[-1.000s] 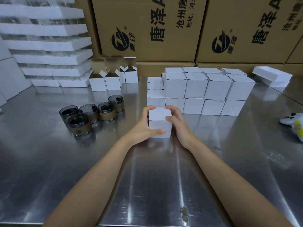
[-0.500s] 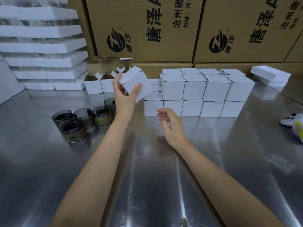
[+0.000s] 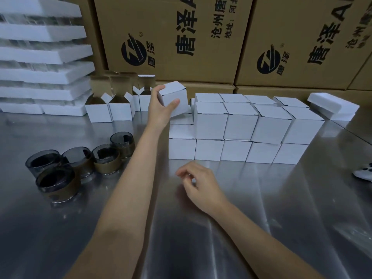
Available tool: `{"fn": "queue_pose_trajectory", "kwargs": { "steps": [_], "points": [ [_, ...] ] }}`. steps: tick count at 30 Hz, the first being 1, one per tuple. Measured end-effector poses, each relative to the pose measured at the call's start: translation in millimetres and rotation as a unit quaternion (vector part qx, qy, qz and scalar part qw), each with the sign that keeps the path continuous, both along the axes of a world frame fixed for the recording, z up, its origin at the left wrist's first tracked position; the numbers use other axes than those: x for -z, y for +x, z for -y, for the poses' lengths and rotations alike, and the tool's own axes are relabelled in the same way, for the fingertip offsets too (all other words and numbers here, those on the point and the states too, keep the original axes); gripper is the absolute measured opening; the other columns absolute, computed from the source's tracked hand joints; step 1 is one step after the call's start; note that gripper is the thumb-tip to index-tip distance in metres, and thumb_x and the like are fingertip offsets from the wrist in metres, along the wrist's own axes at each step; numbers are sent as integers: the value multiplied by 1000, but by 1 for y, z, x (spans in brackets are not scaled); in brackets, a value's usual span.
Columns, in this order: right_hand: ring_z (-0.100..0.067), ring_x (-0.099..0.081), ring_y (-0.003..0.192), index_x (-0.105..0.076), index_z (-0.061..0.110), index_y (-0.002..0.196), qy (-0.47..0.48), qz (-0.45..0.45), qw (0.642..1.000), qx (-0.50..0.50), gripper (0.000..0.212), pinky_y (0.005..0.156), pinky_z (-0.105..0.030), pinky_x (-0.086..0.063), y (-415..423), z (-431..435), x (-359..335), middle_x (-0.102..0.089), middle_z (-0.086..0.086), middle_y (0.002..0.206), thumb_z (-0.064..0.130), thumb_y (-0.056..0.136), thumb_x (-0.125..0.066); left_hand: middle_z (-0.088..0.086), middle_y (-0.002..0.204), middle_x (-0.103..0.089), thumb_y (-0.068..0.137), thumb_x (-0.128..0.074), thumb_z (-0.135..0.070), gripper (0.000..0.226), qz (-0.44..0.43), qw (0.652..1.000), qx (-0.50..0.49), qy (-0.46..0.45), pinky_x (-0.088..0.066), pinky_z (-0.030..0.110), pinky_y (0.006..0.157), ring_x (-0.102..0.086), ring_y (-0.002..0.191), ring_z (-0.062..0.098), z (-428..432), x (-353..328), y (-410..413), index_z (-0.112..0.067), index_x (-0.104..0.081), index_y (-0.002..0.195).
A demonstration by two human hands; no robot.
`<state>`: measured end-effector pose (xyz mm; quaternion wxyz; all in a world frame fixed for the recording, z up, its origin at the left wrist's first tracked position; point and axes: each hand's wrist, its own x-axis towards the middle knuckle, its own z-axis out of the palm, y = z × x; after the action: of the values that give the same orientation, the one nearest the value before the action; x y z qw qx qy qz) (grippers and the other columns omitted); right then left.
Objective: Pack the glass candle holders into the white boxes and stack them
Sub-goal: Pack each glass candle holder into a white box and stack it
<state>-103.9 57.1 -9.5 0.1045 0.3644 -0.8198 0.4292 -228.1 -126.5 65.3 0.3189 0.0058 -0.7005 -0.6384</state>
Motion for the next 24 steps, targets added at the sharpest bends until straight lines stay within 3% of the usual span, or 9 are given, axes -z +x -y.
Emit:
{"fn": "queue_pose_trajectory", "kwargs": {
  "steps": [4, 7, 9, 15, 19, 21, 24],
  "points": [
    [-7, -54, 81, -68, 9, 94, 46, 28, 999, 3, 23, 76, -15, -40, -6, 4, 3, -64, 1, 92, -1, 86, -49, 3, 122, -51, 86, -72, -14, 55, 20, 1000, 4, 1, -52, 12, 74, -53, 106, 12, 8, 2, -29, -18, -41, 131],
    [-6, -52, 80, -66, 12, 92, 53, 42, 998, 4, 21, 73, -17, -41, -8, 4, 4, -58, 7, 90, 2, 88, -48, 9, 128, -52, 85, -73, -13, 53, 35, 999, 33, -23, -50, 36, 98, -52, 118, 22, 9, 4, -45, -19, -43, 128],
    [-6, -52, 79, -65, 12, 90, 55, 43, 998, 4, 20, 72, -18, -42, -9, 4, 5, -57, 8, 89, 2, 88, -48, 9, 129, -53, 86, -72, -11, 55, 45, 997, 47, -39, -46, 42, 103, -52, 120, 23, 7, 5, -53, -16, -43, 132],
    [-6, -50, 77, -65, 10, 88, 58, 43, 997, 4, 20, 71, -16, -40, -11, 5, 5, -59, 4, 89, 1, 87, -48, 1, 132, -51, 90, -68, -16, 65, 85, 988, 82, -103, -43, 36, 106, -52, 120, 17, 11, 5, -61, -18, -33, 144],
    [-6, -53, 79, -66, 11, 87, 49, 55, 997, 10, 22, 73, -13, -40, -11, 5, 4, -60, 4, 87, 0, 86, -47, -3, 159, -24, 95, -61, -16, 84, 82, 986, 119, -84, -27, 26, 115, -27, 143, 11, 11, 6, -54, -18, -4, 156],
    [-6, -52, 78, -67, 10, 86, 46, 57, 997, 16, 22, 73, -10, -38, -12, 5, 2, -61, 3, 85, -1, 85, -47, 1, 160, -23, 97, -57, -26, 77, 77, 994, 81, -19, -28, 24, 109, -24, 145, 12, 9, 6, -45, -19, -7, 155],
    [-7, -53, 77, -68, 9, 83, 47, 56, 997, 30, 23, 72, -7, -36, -12, 5, 1, -64, 1, 82, -2, 84, -48, 1, 146, -46, 101, -42, -40, 49, 74, 992, -56, 79, -33, 23, 97, -43, 130, 12, 6, 6, -21, -21, -35, 146]
  ]
}}
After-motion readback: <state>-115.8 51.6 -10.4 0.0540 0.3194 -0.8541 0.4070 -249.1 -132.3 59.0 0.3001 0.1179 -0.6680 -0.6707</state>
